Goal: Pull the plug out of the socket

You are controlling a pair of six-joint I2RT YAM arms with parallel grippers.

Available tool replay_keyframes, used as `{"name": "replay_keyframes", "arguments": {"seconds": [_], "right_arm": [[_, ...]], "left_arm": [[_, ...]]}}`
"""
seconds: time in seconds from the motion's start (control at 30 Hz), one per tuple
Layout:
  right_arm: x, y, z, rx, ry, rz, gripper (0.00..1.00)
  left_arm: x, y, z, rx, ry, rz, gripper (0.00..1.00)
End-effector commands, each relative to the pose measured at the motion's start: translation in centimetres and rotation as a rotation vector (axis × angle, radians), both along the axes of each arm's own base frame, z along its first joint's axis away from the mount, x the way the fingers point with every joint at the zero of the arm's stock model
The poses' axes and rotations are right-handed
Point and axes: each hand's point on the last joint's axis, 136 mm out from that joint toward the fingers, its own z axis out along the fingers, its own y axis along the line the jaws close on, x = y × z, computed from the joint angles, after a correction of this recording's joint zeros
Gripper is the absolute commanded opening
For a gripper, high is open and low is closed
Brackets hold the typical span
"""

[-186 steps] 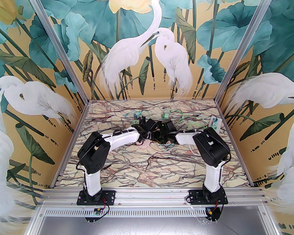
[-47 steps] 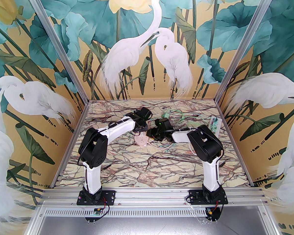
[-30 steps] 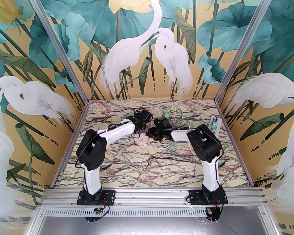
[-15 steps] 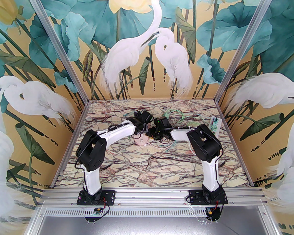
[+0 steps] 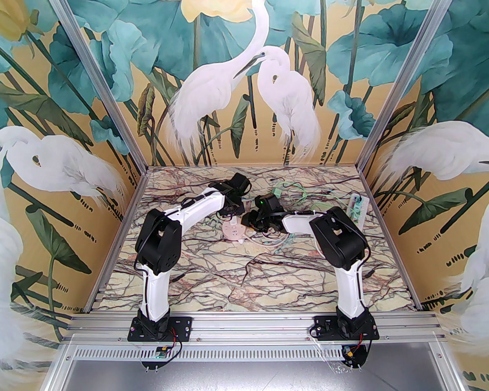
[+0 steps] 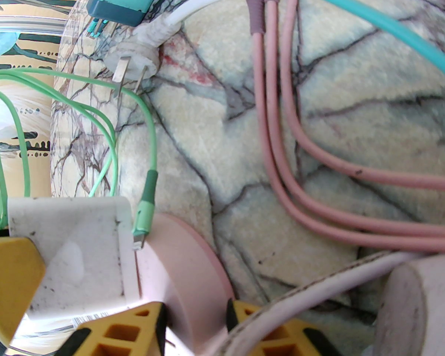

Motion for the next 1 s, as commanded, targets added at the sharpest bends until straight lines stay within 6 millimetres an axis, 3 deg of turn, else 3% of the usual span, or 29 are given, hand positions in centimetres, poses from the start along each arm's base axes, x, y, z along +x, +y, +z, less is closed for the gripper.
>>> {"name": "replay_keyframes", "arguments": {"seconds": [0.0,0.23,0.57,0.77,0.97], "right_arm": [[-5.0,-4.2,-9.8,-0.290,0.222,-0.028,0.34],[-5.0,-4.3,-10.1,-0.300,0.228,-0.031,0.34],[-5.1,-4.5,-10.4,-0.306,0.231,-0.034,0.34],[-5.0,-4.4,-10.3,-0.302,0.232,-0.035,0.34],[-5.1,-4.4,-10.4,-0.303,0.232,-0.033,0.34]], "left_arm": [[-0.4,-2.5,0.0,-0.122,0.001,-0.024,0.20],[-2.4,-3.8,1.3,-0.077,-0.091,-0.078,0.18],[-5.1,-4.4,1.3,0.012,-0.171,-0.090,0.14],[-4.7,-4.4,1.9,0.023,-0.158,-0.093,0.14],[-2.7,-3.7,2.6,0.006,-0.136,-0.077,0.15]]}}
